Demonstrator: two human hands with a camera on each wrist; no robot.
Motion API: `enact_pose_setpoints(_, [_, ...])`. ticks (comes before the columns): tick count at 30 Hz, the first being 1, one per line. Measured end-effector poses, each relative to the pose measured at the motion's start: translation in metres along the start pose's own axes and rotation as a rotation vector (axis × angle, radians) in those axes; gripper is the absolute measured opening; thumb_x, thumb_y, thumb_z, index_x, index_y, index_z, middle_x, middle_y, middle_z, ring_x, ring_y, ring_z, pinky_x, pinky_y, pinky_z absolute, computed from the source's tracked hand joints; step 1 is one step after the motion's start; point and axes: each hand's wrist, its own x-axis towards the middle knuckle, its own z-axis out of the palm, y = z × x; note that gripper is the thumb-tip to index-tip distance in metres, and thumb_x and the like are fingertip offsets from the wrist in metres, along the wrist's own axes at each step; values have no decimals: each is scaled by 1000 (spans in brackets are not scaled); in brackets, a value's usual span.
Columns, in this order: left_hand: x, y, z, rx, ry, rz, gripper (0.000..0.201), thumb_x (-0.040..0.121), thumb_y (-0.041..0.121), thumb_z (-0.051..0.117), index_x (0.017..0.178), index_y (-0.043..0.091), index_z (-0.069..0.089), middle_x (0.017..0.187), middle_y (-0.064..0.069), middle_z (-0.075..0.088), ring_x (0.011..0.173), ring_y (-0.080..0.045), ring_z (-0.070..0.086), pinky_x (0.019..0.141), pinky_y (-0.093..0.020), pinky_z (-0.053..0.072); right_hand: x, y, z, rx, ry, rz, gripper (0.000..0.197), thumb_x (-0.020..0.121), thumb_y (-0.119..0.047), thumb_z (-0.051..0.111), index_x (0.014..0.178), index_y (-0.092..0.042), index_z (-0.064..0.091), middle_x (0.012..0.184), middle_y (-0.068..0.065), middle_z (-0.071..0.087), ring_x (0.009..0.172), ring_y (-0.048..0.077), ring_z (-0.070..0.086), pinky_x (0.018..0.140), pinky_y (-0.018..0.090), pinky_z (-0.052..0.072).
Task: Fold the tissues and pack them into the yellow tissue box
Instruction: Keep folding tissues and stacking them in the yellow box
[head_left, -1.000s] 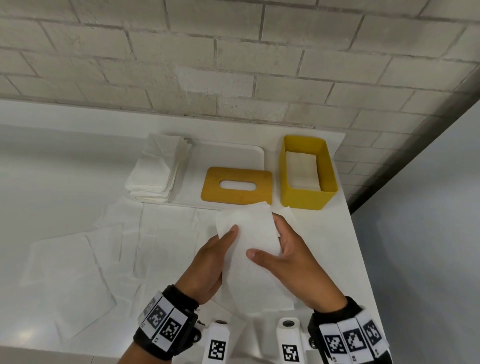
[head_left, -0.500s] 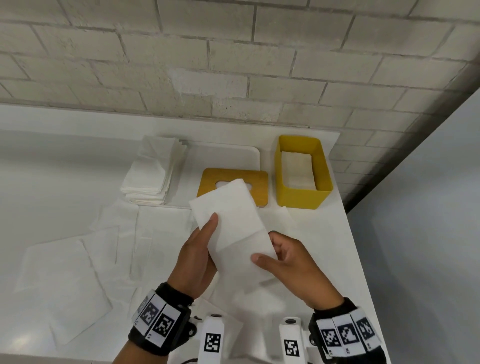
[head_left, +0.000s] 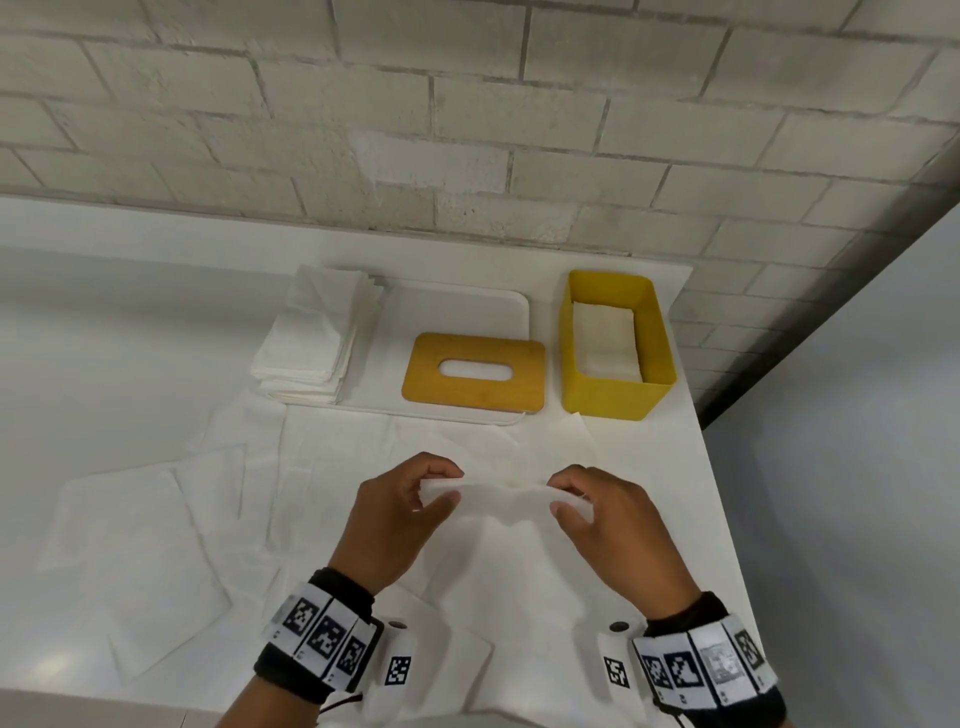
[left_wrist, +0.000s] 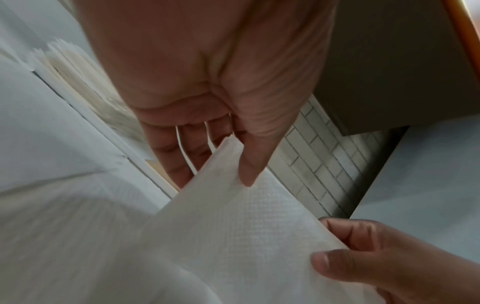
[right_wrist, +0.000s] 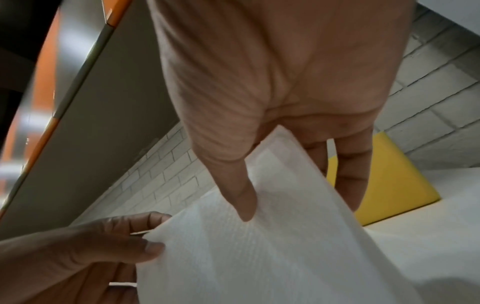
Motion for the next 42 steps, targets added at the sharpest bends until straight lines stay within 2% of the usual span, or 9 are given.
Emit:
enact_pose_setpoints(10, [3,-1,1,69,8,127,29,89,12,77,99,38,69,102,31,70,94,1,69,87,-15,56,-2,5,-4,-66,36,1,9,91,-26,65,93,-33,61,84,-13,63,75,11,60,71,37,53])
enact_pose_setpoints(16, [2,-6,1,94,-5,115,29,87,21,81,110,36,71,107,30,70,100,0,67,90,-20,56,-1,-4,-4,-170,-49,9,23,90,-43,64,112,-37,60,100,-15,67,92,10,64,89,36,50])
enact_pose_setpoints(24, [2,-1,7,131,-8,146,25,88,13,78,105,30,72,103,27,71,99,7,65,84,-4,46,13,-31,9,-263,-66,-109,29,91,-44,61,118,-34,59,100,-9,68,90,15,65,92,34,46])
enact_pose_setpoints(27, [1,1,8,138,10,179,25,87,12,79,104,30,72,101,25,72,99,6,65,86,-11,50,19,-42,17,-273,-86,-151,23,97,-36,58,118,-28,62,102,-5,68,94,21,65,79,33,41])
enact_pose_setpoints(30, [1,-1,6,76,68,151,50,83,17,84,124,35,63,114,25,68,109,6,64,94,-17,53,23,-45,16,-232,-81,-132,15,100,-29,52,110,-29,64,97,-5,67,91,20,65,70,32,40])
enact_pose_setpoints(34, [2,4,-2,-326,84,-105,95,72,42,88,152,38,36,140,17,58,128,0,57,106,-22,47,22,-49,-6,255,104,-66,15,96,-23,65,108,-27,72,102,-15,74,96,4,67,85,24,52])
enact_pose_setpoints(38, [1,27,4,-701,-126,-123,67,80,45,74,142,27,53,136,3,68,127,-17,63,104,-38,52,18,-66,-22,670,62,14,20,99,-17,63,112,-29,71,105,-13,75,98,7,71,85,28,57])
enact_pose_setpoints(40, [3,39,10,-671,-111,-110,49,89,44,66,134,24,62,128,1,72,121,-19,67,100,-39,54,18,-69,-17,681,80,27,24,99,-17,61,116,-33,67,108,-14,74,100,6,71,86,32,59])
enact_pose_setpoints(42, [6,48,18,-534,-29,-85,32,97,40,57,125,27,67,117,2,76,110,-18,72,93,-37,58,19,-69,-7,633,132,45,30,99,-16,59,116,-41,62,108,-17,72,99,0,68,83,23,57])
